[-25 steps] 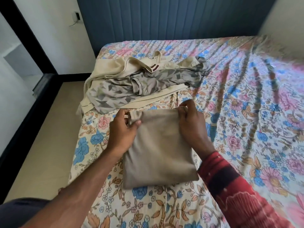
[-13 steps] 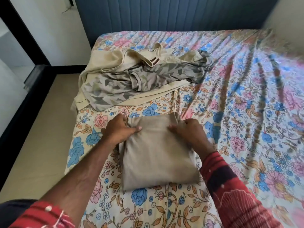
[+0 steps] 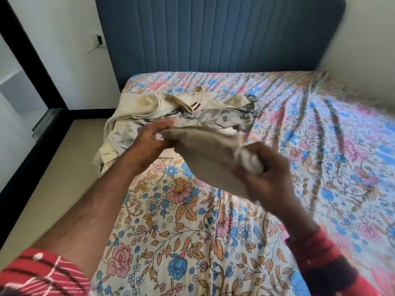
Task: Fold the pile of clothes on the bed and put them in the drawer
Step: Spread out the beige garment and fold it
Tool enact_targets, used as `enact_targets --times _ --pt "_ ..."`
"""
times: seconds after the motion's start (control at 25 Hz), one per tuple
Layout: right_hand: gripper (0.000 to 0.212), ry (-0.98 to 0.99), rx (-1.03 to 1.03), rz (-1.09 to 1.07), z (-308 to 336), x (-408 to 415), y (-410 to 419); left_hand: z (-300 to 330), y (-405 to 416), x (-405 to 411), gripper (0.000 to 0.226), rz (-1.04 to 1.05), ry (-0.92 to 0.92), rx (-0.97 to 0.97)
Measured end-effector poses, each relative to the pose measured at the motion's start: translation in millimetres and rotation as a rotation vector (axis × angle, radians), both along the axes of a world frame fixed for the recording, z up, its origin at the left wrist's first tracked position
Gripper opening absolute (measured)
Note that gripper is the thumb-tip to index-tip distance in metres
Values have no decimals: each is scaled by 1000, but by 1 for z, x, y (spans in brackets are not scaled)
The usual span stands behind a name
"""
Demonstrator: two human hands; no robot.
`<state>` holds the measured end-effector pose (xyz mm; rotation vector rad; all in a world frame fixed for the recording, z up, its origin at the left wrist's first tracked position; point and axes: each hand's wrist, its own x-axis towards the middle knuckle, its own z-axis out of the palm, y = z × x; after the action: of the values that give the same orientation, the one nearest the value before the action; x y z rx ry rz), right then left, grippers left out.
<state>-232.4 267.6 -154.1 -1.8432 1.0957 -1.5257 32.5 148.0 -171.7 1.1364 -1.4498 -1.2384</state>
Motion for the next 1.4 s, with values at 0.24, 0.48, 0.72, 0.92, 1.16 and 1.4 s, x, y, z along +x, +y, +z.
enact_targets --times 0.24,0.48,0.72,0.92,1.16,1.4 --pt "26 808 1 404 -120 102 82 -93 79 73 43 101 -502 249" --pt "27 668 371 448 -101 93 84 -114 140 81 41 598 -714 258" --pt "56 468 816 -326 -100 40 17 -106 174 40 56 401 -540 542" --pt "43 408 927 -215 -95 48 4 -95 188 25 46 319 -464 479" --pt "27 -97 1026 -172 -71 32 66 -75 171 15 86 95 -580 261" --pt "38 -629 1161 -260 -96 24 206 -48 96 -37 84 -414 -867 115"
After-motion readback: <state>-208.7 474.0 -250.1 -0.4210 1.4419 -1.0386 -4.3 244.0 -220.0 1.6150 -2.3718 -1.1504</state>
